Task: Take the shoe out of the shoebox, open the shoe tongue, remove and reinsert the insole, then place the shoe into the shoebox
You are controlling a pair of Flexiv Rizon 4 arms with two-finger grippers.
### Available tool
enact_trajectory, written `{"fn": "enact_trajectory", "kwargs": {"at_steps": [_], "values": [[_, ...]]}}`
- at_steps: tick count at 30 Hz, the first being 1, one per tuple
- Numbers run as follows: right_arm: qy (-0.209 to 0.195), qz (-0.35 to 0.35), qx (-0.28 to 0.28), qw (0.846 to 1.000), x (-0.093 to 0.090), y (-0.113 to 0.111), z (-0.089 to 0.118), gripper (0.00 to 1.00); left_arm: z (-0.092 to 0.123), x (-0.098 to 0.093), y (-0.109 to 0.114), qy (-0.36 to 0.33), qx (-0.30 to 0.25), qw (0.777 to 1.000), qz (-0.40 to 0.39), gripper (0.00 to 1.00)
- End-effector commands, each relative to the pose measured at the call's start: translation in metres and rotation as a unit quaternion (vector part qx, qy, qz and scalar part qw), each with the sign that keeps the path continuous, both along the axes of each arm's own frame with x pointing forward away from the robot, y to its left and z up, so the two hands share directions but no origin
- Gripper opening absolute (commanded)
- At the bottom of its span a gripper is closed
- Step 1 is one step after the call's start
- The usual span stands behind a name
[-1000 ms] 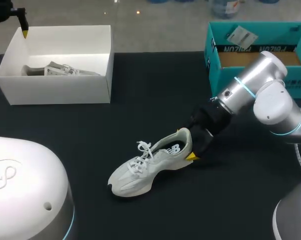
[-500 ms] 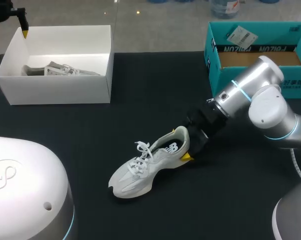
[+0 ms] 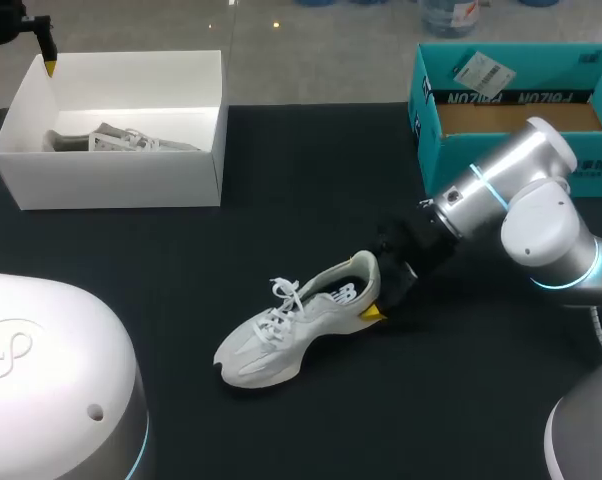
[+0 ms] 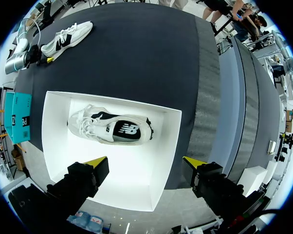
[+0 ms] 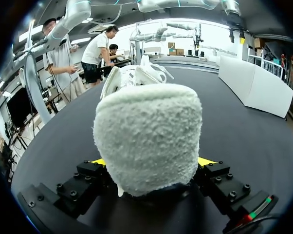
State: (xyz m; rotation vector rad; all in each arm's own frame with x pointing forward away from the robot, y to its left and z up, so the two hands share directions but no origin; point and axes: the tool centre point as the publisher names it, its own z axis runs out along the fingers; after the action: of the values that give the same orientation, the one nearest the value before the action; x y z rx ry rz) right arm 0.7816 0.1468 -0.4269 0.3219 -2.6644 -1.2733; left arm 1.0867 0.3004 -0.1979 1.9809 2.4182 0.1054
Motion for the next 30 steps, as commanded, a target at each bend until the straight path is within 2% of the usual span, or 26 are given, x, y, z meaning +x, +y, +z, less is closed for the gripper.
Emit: {"fn": "enact_trajectory", "kwargs": {"at_steps": [1, 13, 30], "values": [[-0.011, -0.040, 0.002, 0.999, -0.009, -0.019, 0.007, 0.00, 0.000, 0.000, 0.000, -0.001, 0.001, 1.000, 0.000, 1.00], [-0.036, -0.158, 0.018, 0.987, -0.015, -0.062, 0.027, 0.00, 0.000, 0.000, 0.000, -0.001, 0.001, 1.000, 0.000, 1.00], [-0.038, -0.212, 0.005, 0.977, -0.035, -0.083, 0.025, 0.00, 0.000, 0.000, 0.000, -0.001, 0.001, 1.000, 0.000, 1.00]]}}
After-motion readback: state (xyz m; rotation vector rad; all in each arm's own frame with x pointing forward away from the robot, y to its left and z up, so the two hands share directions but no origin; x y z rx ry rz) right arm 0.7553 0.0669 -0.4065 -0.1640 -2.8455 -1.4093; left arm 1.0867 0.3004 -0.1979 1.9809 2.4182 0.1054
